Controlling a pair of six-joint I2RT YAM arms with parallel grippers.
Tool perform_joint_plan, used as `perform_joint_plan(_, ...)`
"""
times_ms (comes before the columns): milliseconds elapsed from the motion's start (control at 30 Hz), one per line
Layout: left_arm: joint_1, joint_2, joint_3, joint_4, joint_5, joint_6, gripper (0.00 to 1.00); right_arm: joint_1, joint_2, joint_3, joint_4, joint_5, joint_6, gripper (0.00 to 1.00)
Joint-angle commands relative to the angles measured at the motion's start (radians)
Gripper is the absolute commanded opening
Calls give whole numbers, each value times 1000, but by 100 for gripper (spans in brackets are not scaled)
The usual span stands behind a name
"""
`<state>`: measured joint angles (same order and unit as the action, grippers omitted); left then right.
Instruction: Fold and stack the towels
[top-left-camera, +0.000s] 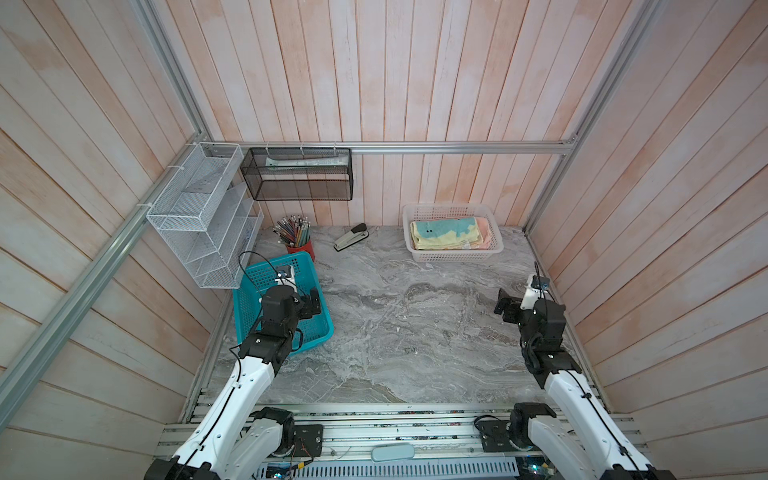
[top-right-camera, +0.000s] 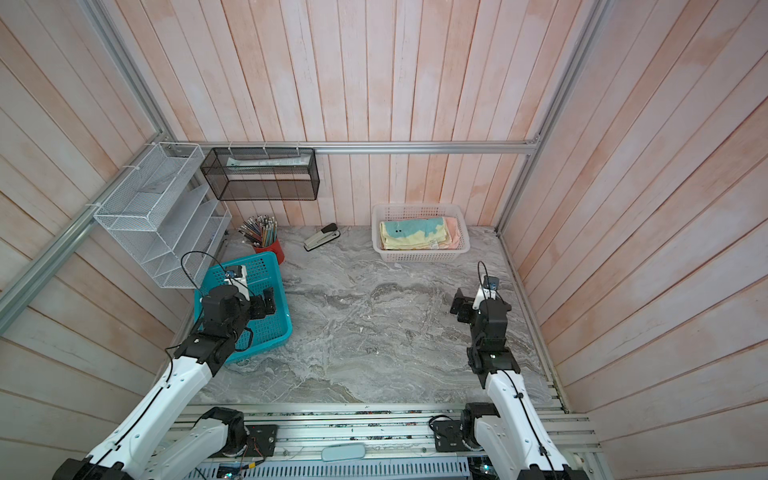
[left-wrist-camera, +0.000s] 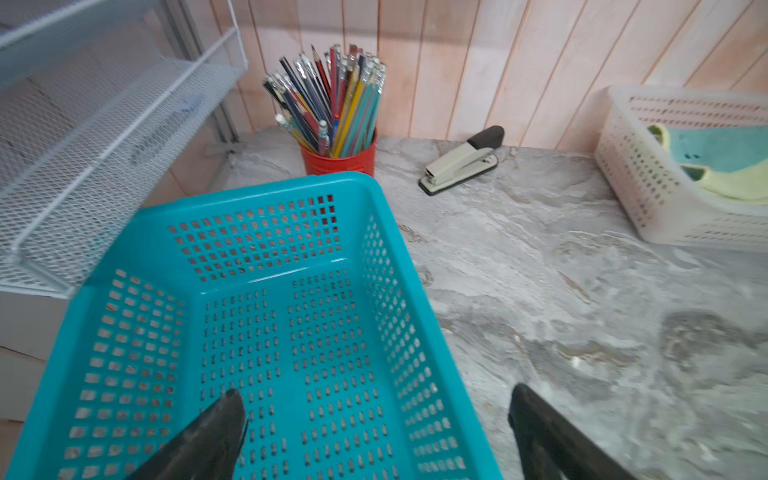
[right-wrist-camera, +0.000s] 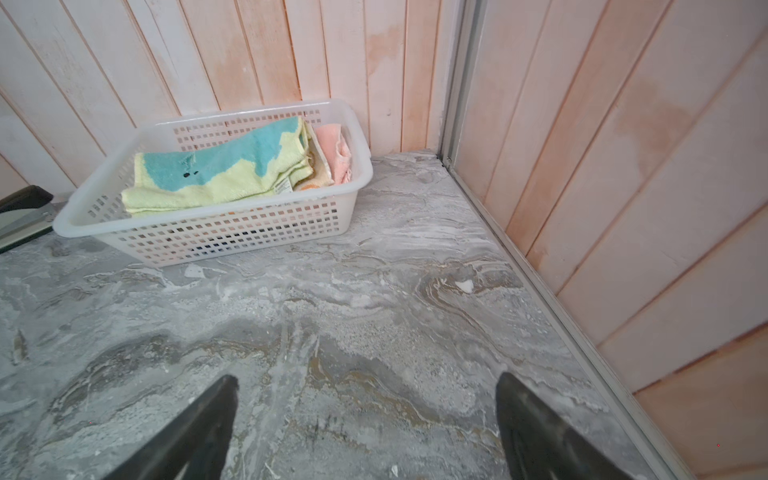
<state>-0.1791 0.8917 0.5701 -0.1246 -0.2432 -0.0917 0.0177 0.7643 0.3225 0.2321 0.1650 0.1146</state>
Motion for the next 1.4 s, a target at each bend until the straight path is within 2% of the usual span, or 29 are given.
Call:
perform_joint_plan(0, 21, -48, -133, 298, -112, 121, 100, -3, -68, -166, 298, 55, -11, 97)
perform_joint_plan(167, 109, -11, -258, 518, -50, 58, 100, -12, -55, -305, 516, 48, -18, 98)
perform_joint_plan(267, 144, 79, -294, 619, -16, 21, 100, -33, 35, -283, 535, -7, -15, 98)
perform_joint_plan(400, 153, 237, -328, 782, 27, 29, 100, -51, 204, -288, 707, -58, -17, 98)
perform_joint_plan(467, 155, 300, -329, 841, 34, 35, 100, -59, 268, -266, 734, -65, -22, 98)
perform_joint_plan(533, 159, 327, -307, 837, 28, 37, 100, -76, 331, -248, 788, -110, -41, 98)
perform_joint_plan(633, 189, 374, -333, 996, 50, 21, 100, -101, 425, -231, 889, -172, -52, 98)
perform_joint_plan(733, 220, 437, -345, 1125, 105, -28, 100, -119, 495, -192, 915, -223, -66, 98)
perform_joint_plan(967, 228, 660, -341, 1364, 198, 2, 100, -169, 561, -116, 852, -318, -51, 95)
perform_joint_plan(1067, 228, 637, -302, 1245, 220, 8, 100, -180, 575, -98, 834, -335, -44, 94)
perform_joint_plan(1167, 228, 645, -305, 1269, 220, 9, 100, -180, 612, -65, 822, -367, -41, 94)
perform_joint_plan(1267, 228, 644, -307, 1269, 220, 9, 100, -172, 719, -82, 975, -403, -32, 94)
perform_joint_plan(1367, 226, 642, -305, 1260, 215, 8, 100, -133, 720, -49, 895, -366, -83, 94)
